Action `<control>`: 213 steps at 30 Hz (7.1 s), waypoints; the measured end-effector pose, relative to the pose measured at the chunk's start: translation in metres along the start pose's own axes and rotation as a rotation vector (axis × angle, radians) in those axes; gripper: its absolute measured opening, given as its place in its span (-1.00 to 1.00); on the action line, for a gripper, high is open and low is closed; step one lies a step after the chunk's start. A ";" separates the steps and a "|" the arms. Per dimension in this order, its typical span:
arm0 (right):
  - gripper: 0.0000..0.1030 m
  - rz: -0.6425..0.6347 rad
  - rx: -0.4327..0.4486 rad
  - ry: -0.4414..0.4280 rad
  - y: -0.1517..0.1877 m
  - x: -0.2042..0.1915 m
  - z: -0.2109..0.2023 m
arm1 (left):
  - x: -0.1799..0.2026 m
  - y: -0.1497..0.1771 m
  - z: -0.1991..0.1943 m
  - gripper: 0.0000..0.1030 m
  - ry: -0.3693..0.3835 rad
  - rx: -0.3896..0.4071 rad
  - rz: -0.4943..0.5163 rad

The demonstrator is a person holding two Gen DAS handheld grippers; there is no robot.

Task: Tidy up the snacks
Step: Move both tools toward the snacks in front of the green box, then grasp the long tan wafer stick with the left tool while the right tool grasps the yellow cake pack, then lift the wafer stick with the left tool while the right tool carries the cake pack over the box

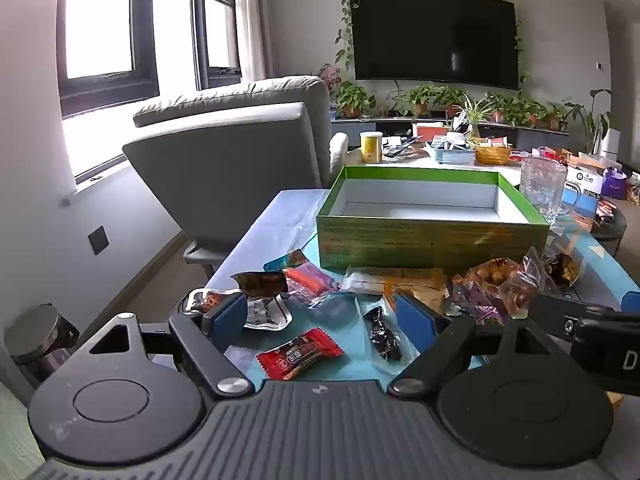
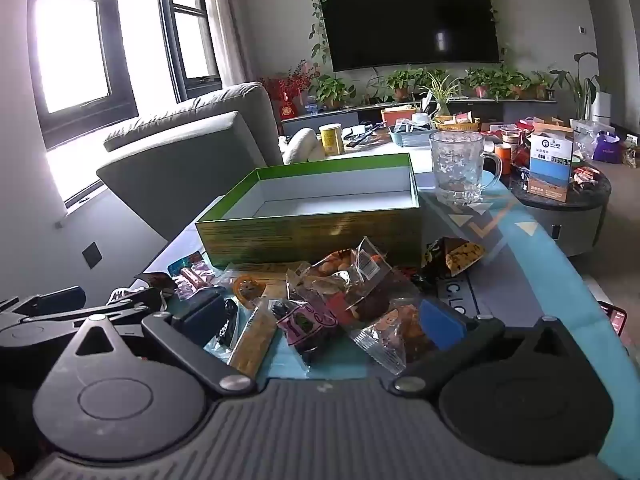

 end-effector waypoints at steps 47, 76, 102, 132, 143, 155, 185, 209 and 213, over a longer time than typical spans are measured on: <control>0.65 0.052 -0.020 0.035 0.003 0.011 0.001 | 0.012 0.007 -0.003 0.56 0.044 -0.020 0.047; 0.65 0.065 -0.023 0.035 0.005 0.013 0.000 | 0.020 0.013 -0.001 0.56 0.059 -0.037 0.080; 0.65 0.149 -0.031 0.072 0.003 0.040 0.004 | 0.036 0.020 0.008 0.56 0.077 -0.075 0.149; 0.65 0.065 -0.015 0.107 -0.006 0.068 0.025 | 0.069 0.032 0.063 -0.52 0.196 -0.227 0.243; 0.65 -0.014 -0.052 -0.011 0.001 0.062 0.017 | 0.050 0.020 0.045 -0.60 0.302 -0.190 0.142; 0.65 -0.099 -0.179 -0.083 0.048 0.033 0.005 | 0.034 0.005 0.018 -0.59 0.307 -0.089 0.106; 0.65 -0.153 -0.184 -0.018 0.062 0.027 0.021 | 0.025 0.006 -0.001 -0.61 0.306 -0.024 0.083; 0.55 -0.123 -0.113 -0.086 0.040 0.030 0.006 | 0.027 0.022 0.026 -0.65 0.304 -0.146 0.090; 0.55 -0.131 -0.053 -0.095 0.018 0.027 0.001 | 0.029 0.001 0.012 -0.64 0.316 -0.083 0.099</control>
Point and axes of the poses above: each gripper's, at about its wrist camera, not at the fingertips, and z roughly the way its jaws point, x to its right, y to its underside, the point moved 6 cm from there along z, roughly the way its jaws point, and after that the axes turned 5 degrees about -x, right-handed, at the moved point
